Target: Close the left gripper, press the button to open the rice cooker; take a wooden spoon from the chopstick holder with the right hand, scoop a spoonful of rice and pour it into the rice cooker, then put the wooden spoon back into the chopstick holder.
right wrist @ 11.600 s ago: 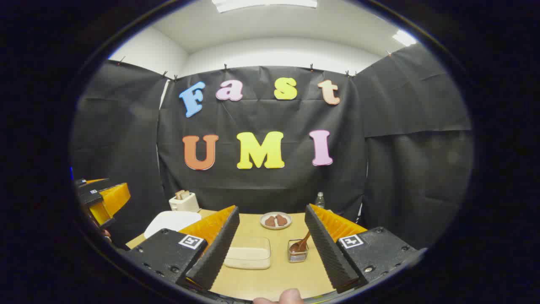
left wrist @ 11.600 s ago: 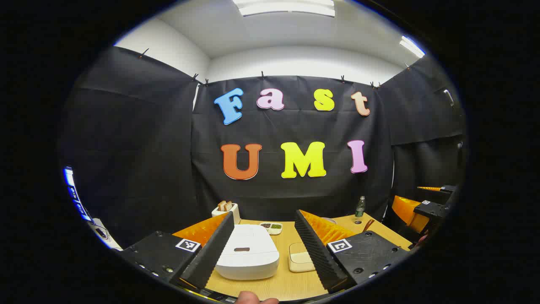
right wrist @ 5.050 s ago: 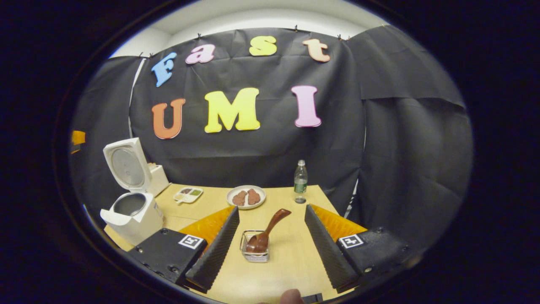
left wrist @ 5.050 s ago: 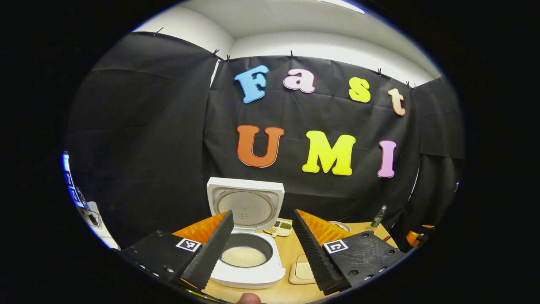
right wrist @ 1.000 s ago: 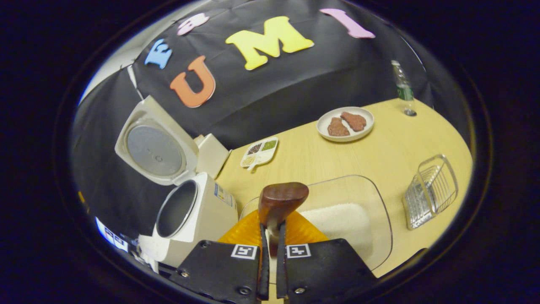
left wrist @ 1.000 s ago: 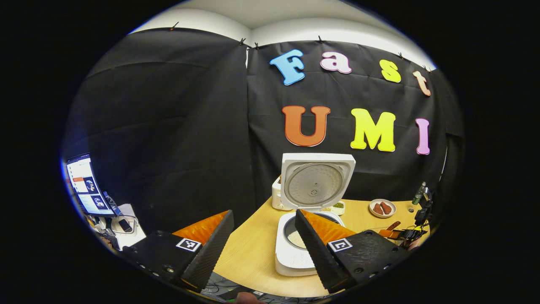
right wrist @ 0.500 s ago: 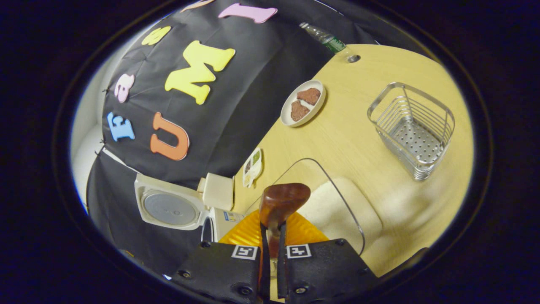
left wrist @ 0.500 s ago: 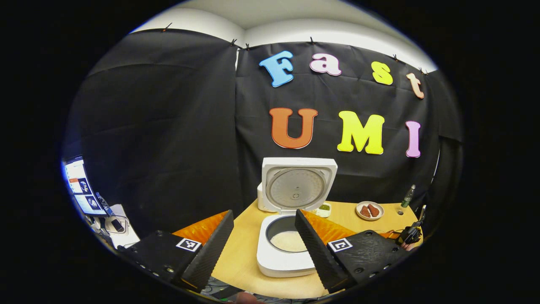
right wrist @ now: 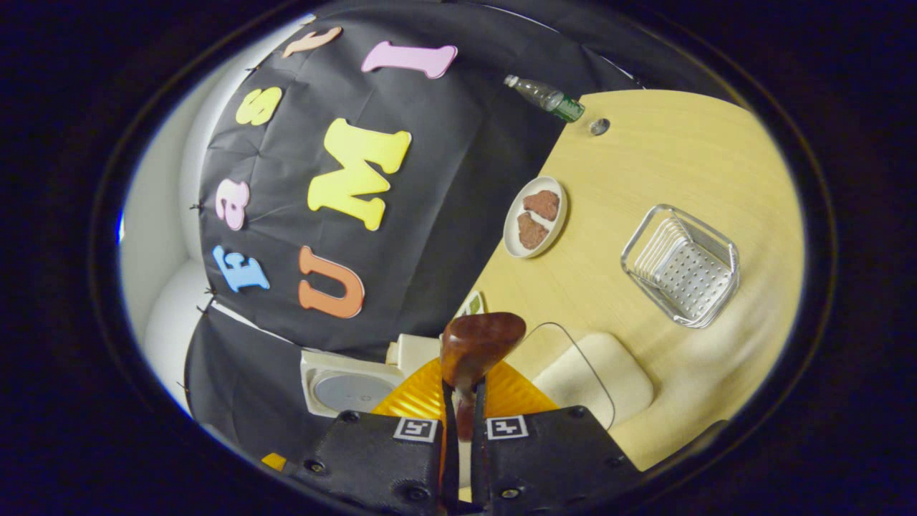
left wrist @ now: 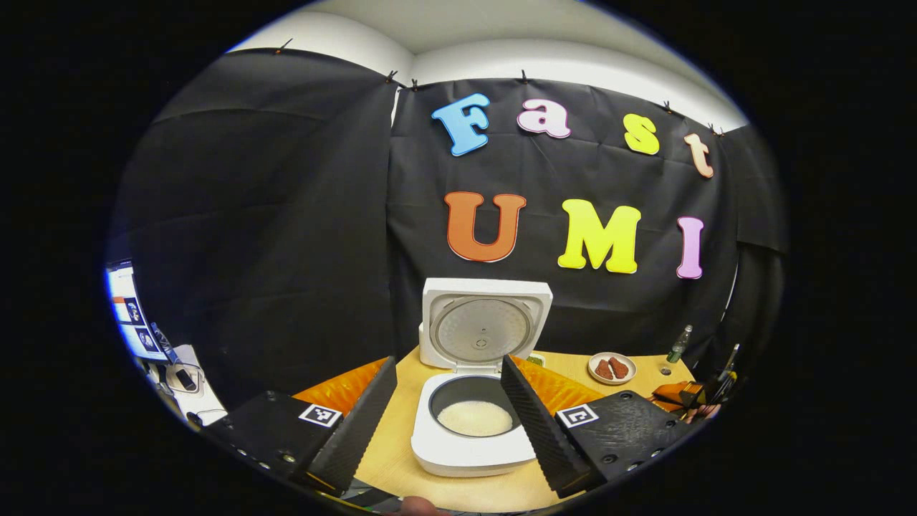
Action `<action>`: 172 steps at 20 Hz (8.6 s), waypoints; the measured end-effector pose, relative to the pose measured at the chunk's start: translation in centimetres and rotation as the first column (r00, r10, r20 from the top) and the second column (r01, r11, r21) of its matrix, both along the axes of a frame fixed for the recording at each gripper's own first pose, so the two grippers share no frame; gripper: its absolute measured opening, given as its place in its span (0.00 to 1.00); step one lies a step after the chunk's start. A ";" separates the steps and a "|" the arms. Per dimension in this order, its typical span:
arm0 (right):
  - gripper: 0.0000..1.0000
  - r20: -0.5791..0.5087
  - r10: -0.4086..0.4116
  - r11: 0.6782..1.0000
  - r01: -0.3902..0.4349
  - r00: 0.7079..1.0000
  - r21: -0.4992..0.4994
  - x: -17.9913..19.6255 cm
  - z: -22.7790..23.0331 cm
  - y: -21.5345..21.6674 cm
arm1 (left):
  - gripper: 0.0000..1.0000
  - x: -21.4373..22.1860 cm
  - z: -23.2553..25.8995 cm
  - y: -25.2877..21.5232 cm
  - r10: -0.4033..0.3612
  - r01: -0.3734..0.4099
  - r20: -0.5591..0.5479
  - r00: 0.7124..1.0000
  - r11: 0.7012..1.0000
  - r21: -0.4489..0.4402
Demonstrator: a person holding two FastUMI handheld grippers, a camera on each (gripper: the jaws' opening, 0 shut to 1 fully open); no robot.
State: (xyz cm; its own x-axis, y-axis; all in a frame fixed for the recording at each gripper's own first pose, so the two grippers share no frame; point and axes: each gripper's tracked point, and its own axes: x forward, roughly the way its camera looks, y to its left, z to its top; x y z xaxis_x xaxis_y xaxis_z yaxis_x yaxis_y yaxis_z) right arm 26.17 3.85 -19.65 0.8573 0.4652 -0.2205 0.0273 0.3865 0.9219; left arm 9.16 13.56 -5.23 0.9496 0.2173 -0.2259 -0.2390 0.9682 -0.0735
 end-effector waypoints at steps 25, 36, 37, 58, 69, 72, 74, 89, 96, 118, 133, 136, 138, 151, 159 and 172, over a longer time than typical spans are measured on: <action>0.12 0.117 0.285 0.906 -0.228 0.951 -0.357 2.8 6.9 26.9 | 0.96 -4.3 -3.7 6.3 -0.069 0.064 0.038 0.997 0.993 0.103; 0.12 0.125 0.327 0.754 -0.179 0.937 -0.632 4.9 5.3 30.3 | 0.96 -4.4 -5.0 8.6 -0.051 0.050 0.022 0.998 0.998 0.037; 0.12 0.135 0.338 0.732 -0.170 0.931 -0.660 4.9 5.3 30.6 | 0.96 -4.4 -5.1 8.7 -0.050 0.050 0.020 0.999 0.998 0.035; 0.12 0.268 0.747 0.121 0.272 0.608 -0.955 -2.1 9.9 36.3 | 0.94 -5.0 -7.1 6.4 -0.100 0.099 -0.014 0.995 0.993 -0.064; 0.12 0.296 0.657 0.392 0.023 0.694 -0.920 -4.3 11.7 34.5 | 0.94 -6.1 -6.4 4.8 -0.113 0.113 0.003 0.994 0.989 -0.099; 0.12 0.310 0.620 0.475 -0.030 0.721 -0.880 -4.6 13.4 32.7 | 0.94 -6.0 -6.5 4.7 -0.120 0.120 0.012 0.993 0.986 -0.119; 0.12 0.325 0.591 0.530 -0.052 0.739 -0.847 -5.1 14.6 31.2 | 0.94 -6.0 -6.3 4.6 -0.126 0.128 0.020 0.992 0.985 -0.120; 0.11 0.311 0.190 0.711 0.088 0.931 -0.697 -5.3 17.9 2.5 | 0.95 -3.3 -4.4 -4.3 -0.268 0.271 0.042 0.962 0.960 -0.068; 0.11 0.190 0.043 0.715 0.103 0.981 -0.691 -4.9 12.7 -9.2 | 0.94 0.0 -0.5 -10.2 -0.272 0.279 0.082 0.959 0.957 -0.084; 0.12 0.025 0.046 0.636 -0.010 0.999 -0.772 2.8 -4.9 -16.3 | 0.94 4.3 -0.5 -15.7 -0.217 0.216 -0.014 0.976 0.976 -0.041; 0.30 0.011 0.027 0.688 -0.010 1.000 -0.726 3.5 -7.4 -17.1 | 0.94 4.5 -1.1 -16.2 -0.204 0.203 -0.037 0.978 0.978 -0.039; 0.54 0.010 0.015 0.674 -0.003 1.000 -0.739 3.1 -7.0 -17.9 | 0.95 4.5 -1.5 -16.8 -0.219 0.217 -0.043 0.975 0.975 -0.047; 0.70 0.009 0.001 0.669 0.006 1.000 -0.743 3.0 -6.6 -18.6 | 0.94 4.7 -1.3 -16.9 -0.221 0.219 -0.034 0.975 0.974 -0.052; 0.86 0.238 -0.058 0.517 0.233 0.970 -0.824 -0.4 8.0 -21.5 | 0.95 8.1 0.1 -13.0 -0.188 0.189 0.034 0.982 0.981 -0.043; 0.99 0.375 0.048 0.461 0.312 0.926 -0.831 -5.9 16.1 -12.9 | 0.94 12.0 3.9 -6.5 -0.147 0.145 0.102 0.984 0.989 0.032; 1.00 0.348 -0.182 0.460 0.392 0.920 -0.797 -13.6 15.9 -14.6 | 0.94 23.1 4.9 -0.5 -0.181 0.178 0.082 0.980 0.983 0.041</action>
State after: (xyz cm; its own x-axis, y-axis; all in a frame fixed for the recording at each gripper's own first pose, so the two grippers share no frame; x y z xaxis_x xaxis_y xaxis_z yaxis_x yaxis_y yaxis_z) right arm 12.54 -10.70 -3.77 0.9743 -0.1334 -0.1816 0.1628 0.9740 0.1576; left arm 32.28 13.04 -0.32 0.9892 0.0472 -0.1385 -0.0551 0.9971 -0.0532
